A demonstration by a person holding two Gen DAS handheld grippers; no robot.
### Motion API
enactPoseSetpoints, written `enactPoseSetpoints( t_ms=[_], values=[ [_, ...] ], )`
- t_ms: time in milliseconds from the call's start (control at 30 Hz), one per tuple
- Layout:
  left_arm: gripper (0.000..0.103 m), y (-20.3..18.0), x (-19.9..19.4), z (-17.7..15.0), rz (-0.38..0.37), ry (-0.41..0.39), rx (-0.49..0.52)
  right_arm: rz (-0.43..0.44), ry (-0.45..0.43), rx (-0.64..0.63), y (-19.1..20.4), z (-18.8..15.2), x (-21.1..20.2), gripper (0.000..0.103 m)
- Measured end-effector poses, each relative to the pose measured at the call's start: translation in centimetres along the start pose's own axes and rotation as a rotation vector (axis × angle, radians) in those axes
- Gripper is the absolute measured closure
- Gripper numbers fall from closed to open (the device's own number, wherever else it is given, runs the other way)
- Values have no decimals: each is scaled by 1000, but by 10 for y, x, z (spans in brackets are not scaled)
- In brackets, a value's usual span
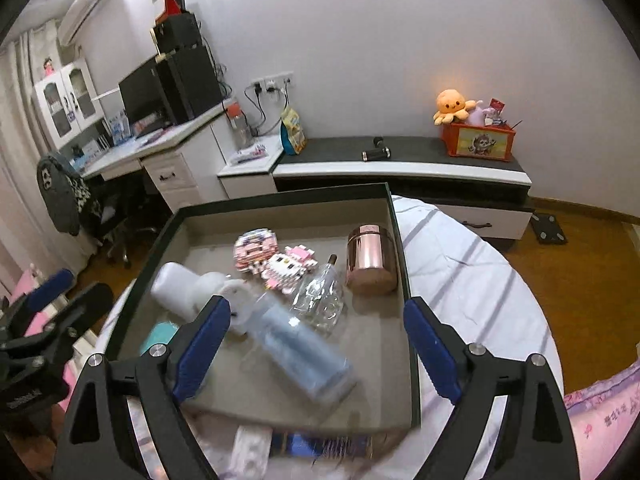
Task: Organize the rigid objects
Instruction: 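Withdraw both tools from the box toward the doll and charger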
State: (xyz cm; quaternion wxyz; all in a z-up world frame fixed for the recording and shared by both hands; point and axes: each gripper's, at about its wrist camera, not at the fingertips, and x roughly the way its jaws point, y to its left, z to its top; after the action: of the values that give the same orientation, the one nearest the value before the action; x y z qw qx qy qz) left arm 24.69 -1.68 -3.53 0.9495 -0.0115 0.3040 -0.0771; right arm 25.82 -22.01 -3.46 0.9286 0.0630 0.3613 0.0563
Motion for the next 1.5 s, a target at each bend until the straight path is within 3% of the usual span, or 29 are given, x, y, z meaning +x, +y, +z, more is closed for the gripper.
enactPoseSetpoints(
  t_ms=[533,933,1500],
  values=[
    [0,1,-90,-53,-27,-15,-35,-28,-143,-43,33,-48,-99,13],
    [0,8,-138,-82,-17,-28,-72,-40,-184,-46,41,-86,-146,13],
    [0,-3,-178,-108,-1,-54,-55,-52,-233,-41,36,-111,-188,13]
  ],
)
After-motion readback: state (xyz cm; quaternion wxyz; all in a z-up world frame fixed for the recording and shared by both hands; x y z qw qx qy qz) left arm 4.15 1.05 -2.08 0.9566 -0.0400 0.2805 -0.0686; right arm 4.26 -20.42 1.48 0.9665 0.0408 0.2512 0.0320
